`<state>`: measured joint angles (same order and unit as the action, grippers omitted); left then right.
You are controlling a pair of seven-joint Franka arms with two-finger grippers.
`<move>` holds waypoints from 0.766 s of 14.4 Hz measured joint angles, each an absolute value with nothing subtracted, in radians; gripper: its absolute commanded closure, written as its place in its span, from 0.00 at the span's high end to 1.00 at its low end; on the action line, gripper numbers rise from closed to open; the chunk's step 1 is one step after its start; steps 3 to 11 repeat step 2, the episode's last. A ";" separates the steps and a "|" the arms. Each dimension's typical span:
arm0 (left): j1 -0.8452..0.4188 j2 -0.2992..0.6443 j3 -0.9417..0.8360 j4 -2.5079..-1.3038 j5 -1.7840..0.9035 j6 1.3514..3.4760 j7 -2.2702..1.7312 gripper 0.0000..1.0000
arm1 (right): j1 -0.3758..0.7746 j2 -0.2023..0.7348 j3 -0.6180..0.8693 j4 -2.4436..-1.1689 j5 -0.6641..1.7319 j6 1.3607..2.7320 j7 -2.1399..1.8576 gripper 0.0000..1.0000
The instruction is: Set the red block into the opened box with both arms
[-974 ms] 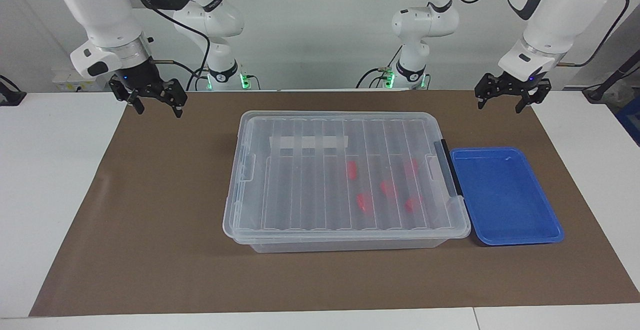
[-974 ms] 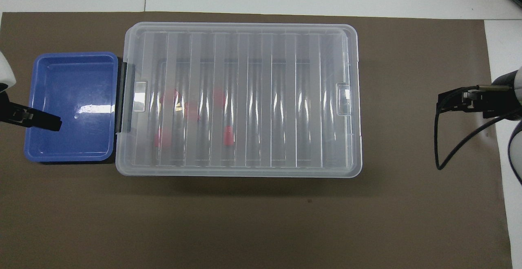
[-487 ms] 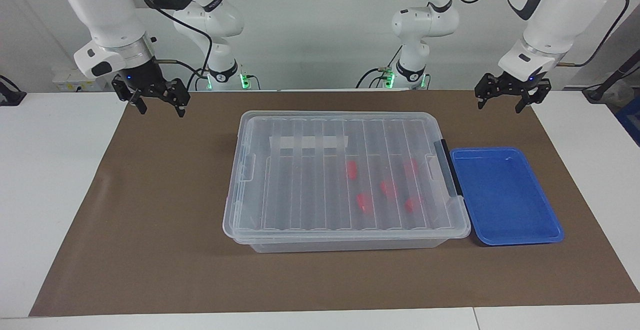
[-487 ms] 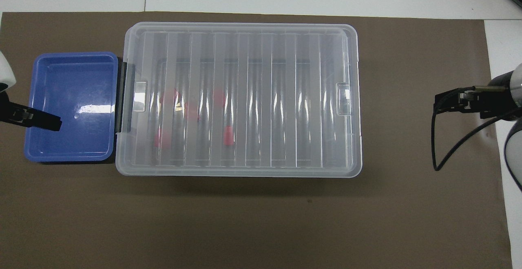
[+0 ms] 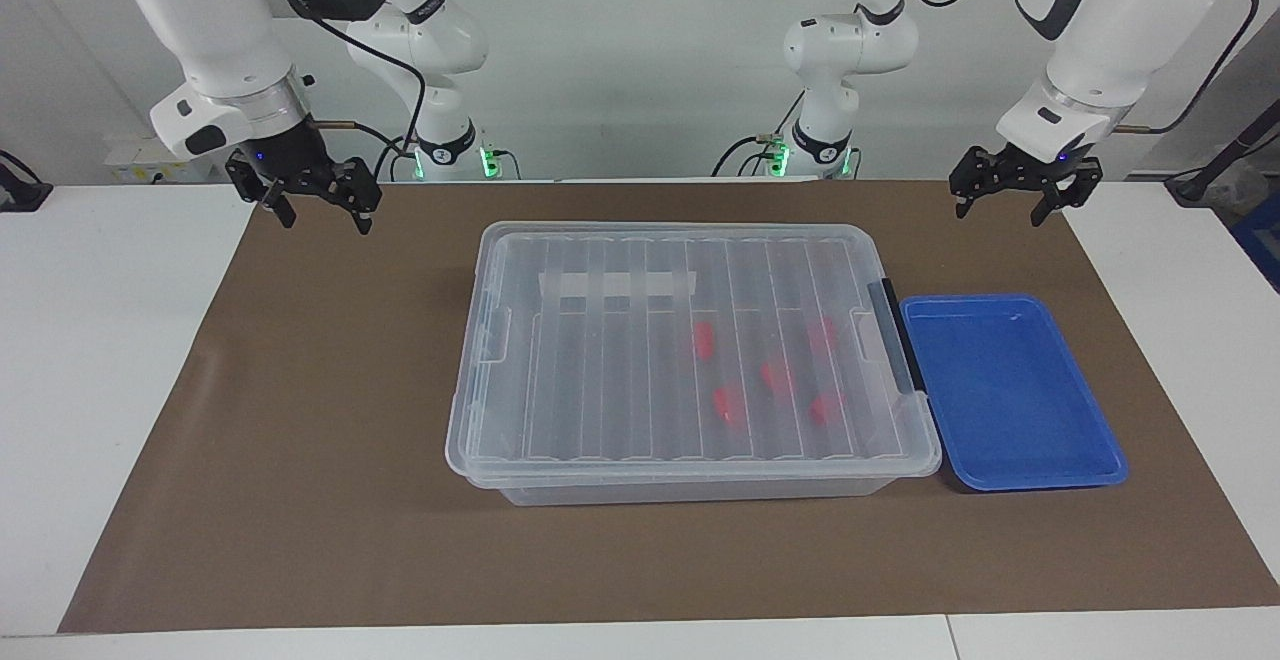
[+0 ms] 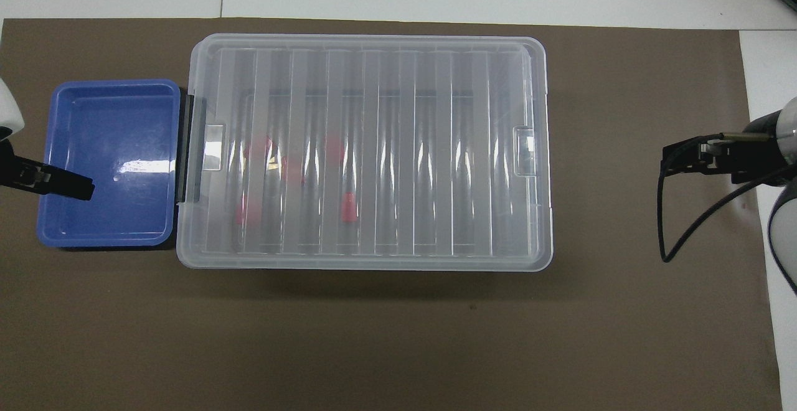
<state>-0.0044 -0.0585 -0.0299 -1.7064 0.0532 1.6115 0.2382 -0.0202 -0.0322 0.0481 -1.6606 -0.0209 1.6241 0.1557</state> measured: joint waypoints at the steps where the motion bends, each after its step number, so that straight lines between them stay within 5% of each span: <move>1: -0.004 -0.059 -0.030 -1.706 0.053 1.611 0.238 1.00 | -0.020 -0.032 0.048 -1.662 -0.021 1.623 0.156 1.00; 11: -0.004 -0.059 -0.030 -1.706 0.053 1.611 0.238 1.00 | -0.020 -0.032 0.048 -1.662 -0.021 1.621 0.156 1.00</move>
